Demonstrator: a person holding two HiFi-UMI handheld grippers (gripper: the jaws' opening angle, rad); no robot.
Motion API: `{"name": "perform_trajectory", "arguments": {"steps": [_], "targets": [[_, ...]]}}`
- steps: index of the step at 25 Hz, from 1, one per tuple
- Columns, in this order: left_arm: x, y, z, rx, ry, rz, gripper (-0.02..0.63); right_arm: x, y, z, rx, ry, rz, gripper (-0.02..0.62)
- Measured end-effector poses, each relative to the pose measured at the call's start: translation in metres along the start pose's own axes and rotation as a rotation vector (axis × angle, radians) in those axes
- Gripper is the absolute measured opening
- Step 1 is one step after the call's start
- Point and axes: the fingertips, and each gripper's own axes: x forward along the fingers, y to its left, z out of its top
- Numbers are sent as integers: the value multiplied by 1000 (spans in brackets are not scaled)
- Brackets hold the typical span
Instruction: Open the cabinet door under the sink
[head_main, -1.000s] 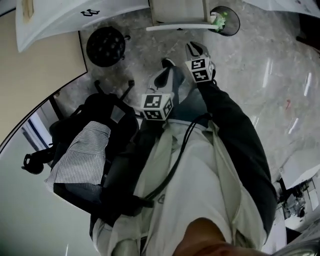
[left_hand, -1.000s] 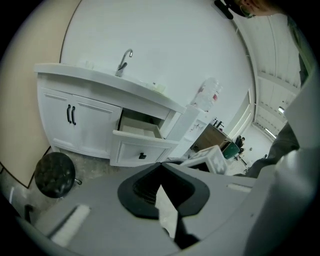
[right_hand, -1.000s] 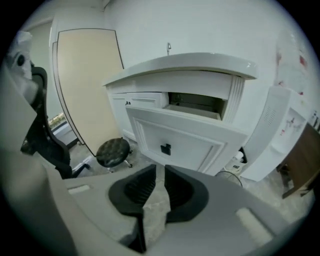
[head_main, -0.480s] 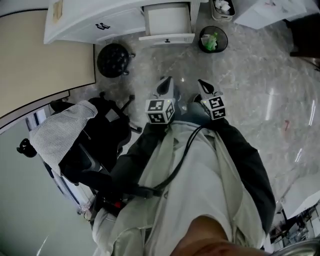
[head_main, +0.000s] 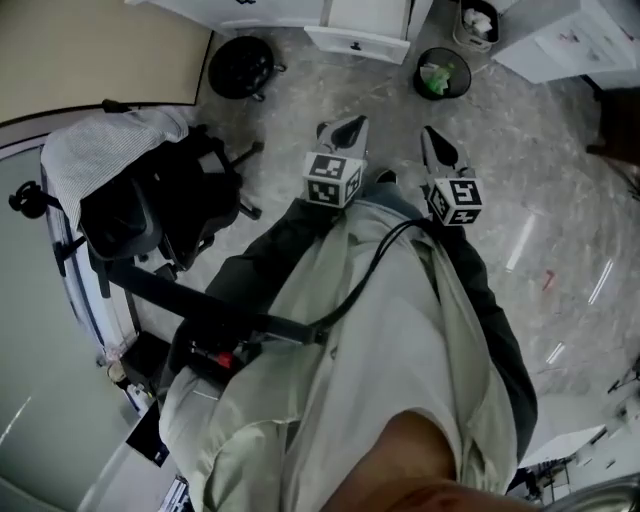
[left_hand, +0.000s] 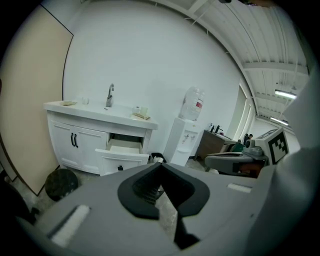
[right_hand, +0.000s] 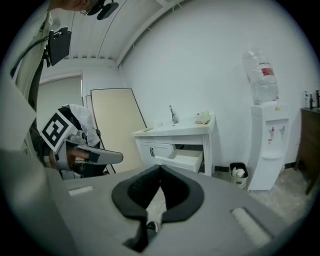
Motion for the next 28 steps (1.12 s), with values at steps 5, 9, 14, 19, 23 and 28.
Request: {"name": "perform_trajectory", "arguments": {"steps": [5, 9, 14, 19, 23, 28], "targets": [[-11, 24, 10, -14, -40, 34, 8, 7, 28, 6, -55, 4, 51, 2], [-9, 30, 27, 14, -72, 33, 8, 9, 29, 28, -50, -32, 70, 2], [-11, 39, 44, 29, -102, 36, 8, 6, 35, 34, -20, -43, 63, 2], [-5, 40, 51, 35, -117, 24, 8, 20, 45, 21, -63, 26, 133, 2], [1, 23, 41, 60, -93, -30, 8, 19, 52, 8, -76, 63, 167, 2], [5, 3, 28, 69, -56, -70, 8, 7, 44, -2, -18, 88, 158, 2]]}}
